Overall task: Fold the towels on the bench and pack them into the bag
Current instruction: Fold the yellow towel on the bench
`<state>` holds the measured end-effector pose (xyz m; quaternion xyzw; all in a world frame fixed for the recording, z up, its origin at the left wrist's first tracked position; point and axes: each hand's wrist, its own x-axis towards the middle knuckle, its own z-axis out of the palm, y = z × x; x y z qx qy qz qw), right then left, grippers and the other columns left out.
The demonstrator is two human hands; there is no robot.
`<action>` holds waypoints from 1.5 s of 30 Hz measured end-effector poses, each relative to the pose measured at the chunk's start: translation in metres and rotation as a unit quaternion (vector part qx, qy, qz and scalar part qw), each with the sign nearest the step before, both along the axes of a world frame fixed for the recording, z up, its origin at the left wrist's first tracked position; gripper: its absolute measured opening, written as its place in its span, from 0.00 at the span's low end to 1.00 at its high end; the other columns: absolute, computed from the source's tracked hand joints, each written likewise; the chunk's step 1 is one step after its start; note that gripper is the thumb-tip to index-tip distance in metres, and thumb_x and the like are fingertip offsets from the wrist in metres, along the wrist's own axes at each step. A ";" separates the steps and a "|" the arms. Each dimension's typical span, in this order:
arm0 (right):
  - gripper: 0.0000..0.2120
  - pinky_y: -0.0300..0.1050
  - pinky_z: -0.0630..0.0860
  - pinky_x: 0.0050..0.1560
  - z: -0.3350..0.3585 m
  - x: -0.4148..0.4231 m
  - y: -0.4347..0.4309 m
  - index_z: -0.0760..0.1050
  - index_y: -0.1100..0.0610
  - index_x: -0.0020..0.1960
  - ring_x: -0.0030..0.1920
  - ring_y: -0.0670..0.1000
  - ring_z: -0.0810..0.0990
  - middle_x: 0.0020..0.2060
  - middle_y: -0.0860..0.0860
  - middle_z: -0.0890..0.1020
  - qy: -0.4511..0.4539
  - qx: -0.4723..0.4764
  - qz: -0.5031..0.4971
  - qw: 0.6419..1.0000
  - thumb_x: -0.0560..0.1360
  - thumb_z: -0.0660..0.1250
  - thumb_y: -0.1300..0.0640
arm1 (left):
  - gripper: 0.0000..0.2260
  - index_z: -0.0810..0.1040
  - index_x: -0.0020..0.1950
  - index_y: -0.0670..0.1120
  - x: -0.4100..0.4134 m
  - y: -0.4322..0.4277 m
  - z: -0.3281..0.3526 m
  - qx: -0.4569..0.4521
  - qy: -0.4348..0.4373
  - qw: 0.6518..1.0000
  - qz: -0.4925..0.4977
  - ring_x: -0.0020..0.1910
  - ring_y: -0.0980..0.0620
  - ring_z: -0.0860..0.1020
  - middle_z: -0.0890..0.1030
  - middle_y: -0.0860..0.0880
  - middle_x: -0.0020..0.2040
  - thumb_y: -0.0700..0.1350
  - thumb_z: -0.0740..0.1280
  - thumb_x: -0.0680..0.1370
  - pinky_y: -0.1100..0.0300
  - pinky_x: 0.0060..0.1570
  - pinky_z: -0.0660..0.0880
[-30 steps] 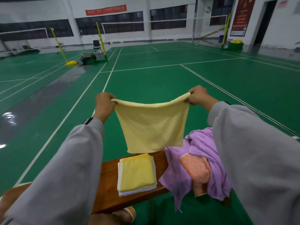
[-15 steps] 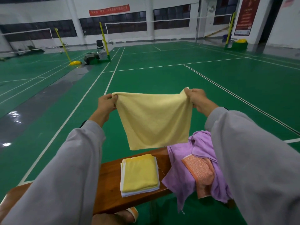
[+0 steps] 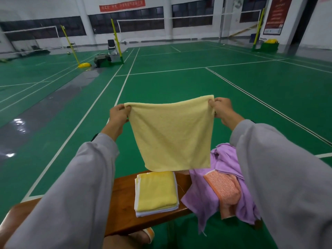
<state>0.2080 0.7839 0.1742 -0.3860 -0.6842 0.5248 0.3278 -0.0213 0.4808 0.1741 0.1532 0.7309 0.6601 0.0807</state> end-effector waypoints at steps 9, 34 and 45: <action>0.03 0.52 0.77 0.51 0.009 -0.008 0.003 0.80 0.53 0.52 0.50 0.53 0.80 0.51 0.51 0.84 0.075 -0.038 0.033 0.996 0.80 0.69 0.55 | 0.04 0.76 0.50 0.46 0.000 0.004 0.015 0.058 -0.020 0.998 0.017 0.40 0.49 0.79 0.78 0.45 0.48 0.41 0.63 0.84 0.56 0.39 0.80; 0.12 0.55 0.80 0.50 -0.208 0.151 -0.081 0.71 0.64 0.63 0.56 0.61 0.78 0.60 0.60 0.78 -0.249 -0.211 0.154 0.933 0.80 0.66 0.65 | 0.13 0.72 0.40 0.43 0.149 -0.097 -0.180 -0.284 -0.081 0.952 -0.083 0.28 0.50 0.68 0.69 0.45 0.32 0.45 0.67 0.83 0.59 0.28 0.69; 0.08 0.49 0.83 0.34 -0.216 0.087 -0.029 0.76 0.58 0.55 0.47 0.60 0.83 0.49 0.59 0.82 -0.182 -0.109 0.057 0.976 0.77 0.63 0.64 | 0.15 0.78 0.60 0.46 0.088 -0.037 -0.181 -0.301 0.082 0.950 0.008 0.47 0.40 0.82 0.83 0.42 0.51 0.55 0.64 0.82 0.45 0.46 0.82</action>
